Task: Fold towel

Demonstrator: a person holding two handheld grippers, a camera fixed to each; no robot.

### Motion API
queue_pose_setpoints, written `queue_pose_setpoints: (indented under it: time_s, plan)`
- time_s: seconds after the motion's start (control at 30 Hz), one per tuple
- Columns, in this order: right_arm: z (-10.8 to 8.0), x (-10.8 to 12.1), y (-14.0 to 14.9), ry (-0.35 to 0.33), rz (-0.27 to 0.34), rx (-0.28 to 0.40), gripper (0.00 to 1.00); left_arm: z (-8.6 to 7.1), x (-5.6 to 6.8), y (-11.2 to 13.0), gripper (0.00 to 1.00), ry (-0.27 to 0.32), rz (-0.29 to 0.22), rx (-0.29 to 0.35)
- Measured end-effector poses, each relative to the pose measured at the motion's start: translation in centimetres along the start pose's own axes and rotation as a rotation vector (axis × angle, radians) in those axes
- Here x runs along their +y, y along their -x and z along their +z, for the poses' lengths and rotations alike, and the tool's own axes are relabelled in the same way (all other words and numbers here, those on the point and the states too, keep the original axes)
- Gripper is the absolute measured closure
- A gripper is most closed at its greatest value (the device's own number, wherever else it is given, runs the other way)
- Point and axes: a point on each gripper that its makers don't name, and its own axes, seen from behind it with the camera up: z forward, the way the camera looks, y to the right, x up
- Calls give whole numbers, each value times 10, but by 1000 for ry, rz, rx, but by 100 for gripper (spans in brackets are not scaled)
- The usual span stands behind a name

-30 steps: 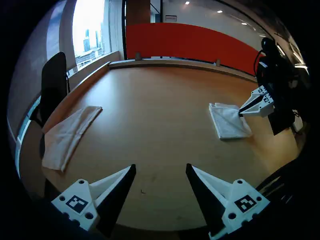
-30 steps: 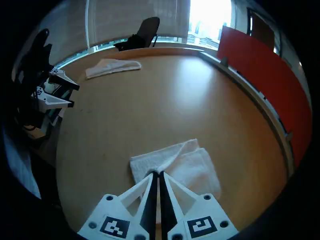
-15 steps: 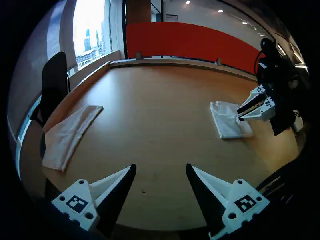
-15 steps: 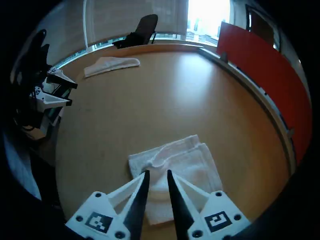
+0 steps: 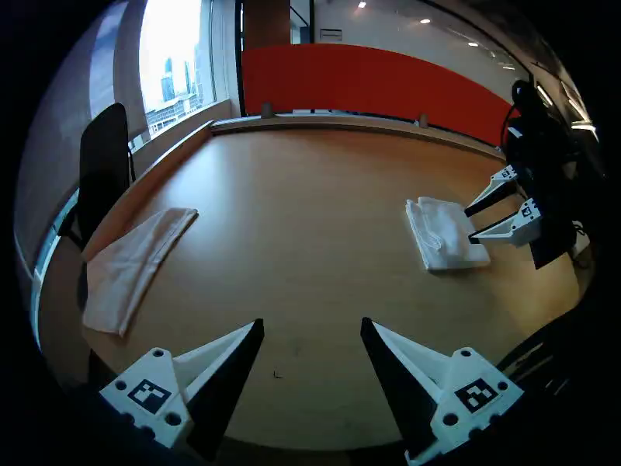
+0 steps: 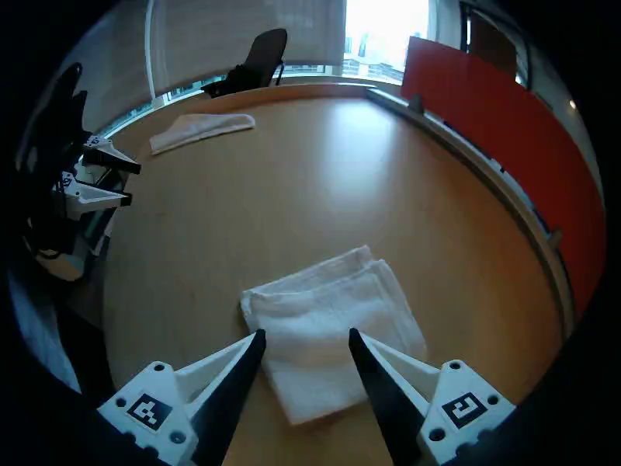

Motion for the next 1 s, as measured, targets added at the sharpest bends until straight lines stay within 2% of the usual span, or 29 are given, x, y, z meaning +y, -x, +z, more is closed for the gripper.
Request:
queue_pose_setpoints:
  time_s: [0.47, 1.0]
  plan:
    - [-10, 0, 36, 50, 73, -30, 17, 1, 3, 0, 7, 7, 10, 0]
    - [-10, -10, 69, 71, 110, -71, 18, 1, 5, 1, 7, 9, 14, 0]
